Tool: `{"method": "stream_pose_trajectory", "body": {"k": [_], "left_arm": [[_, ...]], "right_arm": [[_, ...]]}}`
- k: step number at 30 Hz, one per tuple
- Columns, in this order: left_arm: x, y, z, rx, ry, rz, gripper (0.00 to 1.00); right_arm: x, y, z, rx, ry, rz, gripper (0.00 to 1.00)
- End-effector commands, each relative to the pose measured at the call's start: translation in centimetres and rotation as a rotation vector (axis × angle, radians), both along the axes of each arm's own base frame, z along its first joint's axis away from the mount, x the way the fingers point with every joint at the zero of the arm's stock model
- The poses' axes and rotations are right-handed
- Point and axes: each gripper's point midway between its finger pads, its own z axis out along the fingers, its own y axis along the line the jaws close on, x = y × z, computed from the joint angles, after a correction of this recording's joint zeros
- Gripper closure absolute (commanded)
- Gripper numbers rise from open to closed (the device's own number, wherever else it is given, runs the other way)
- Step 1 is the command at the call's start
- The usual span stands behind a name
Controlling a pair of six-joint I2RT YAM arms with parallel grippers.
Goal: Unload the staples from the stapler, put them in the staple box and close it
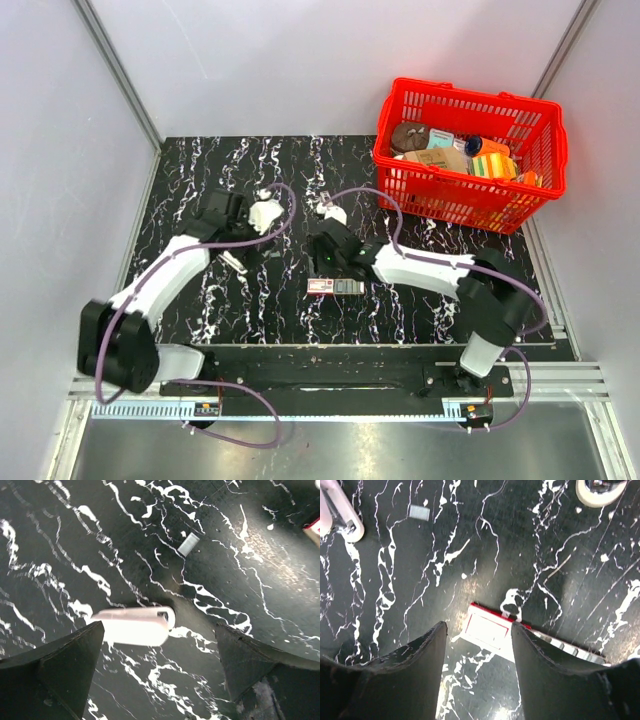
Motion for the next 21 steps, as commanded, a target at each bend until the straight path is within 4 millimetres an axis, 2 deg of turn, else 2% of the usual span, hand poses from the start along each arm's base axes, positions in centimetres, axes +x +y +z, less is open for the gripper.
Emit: {"method": "stream_pose_trajectory", "body": {"k": [1,7,8,11,17,21], "left_arm": [[3.9,-1.8,0.1,0.079,-0.052,-0.183,0.01],[5.5,-4.0,-2.5,0.077,0.008,-0.321,0.07],[5.7,-4.5,-2.7,0.068,0.014,-0.342,0.08],[5.9,-5.6,-3.8,0.055,0.051,-0.390,0.12],[5.4,-7.4,-6.0,0.052,0.112,-0.493,0.18],[5.3,-7.4,-7.3,0.070,0.136,-0.524,0.20]], "right_arm": [[-0.7,1.5,3.9,0.209,-0.050,0.046,0.41],[-1.6,0.9,4.2,0.247,-0.057,0.059,0.45],[-1.4,1.2,5.0,0.285,-0.085,0.066,0.46],[-1.9,1.2,5.7,0.333,-0.106,0.079,0.48],[-2.4,0.9,6.4,0.389,-0.134,0.088,0.51],[-2.5,0.8,6.5,0.404,-0.143,0.089,0.52]]}}
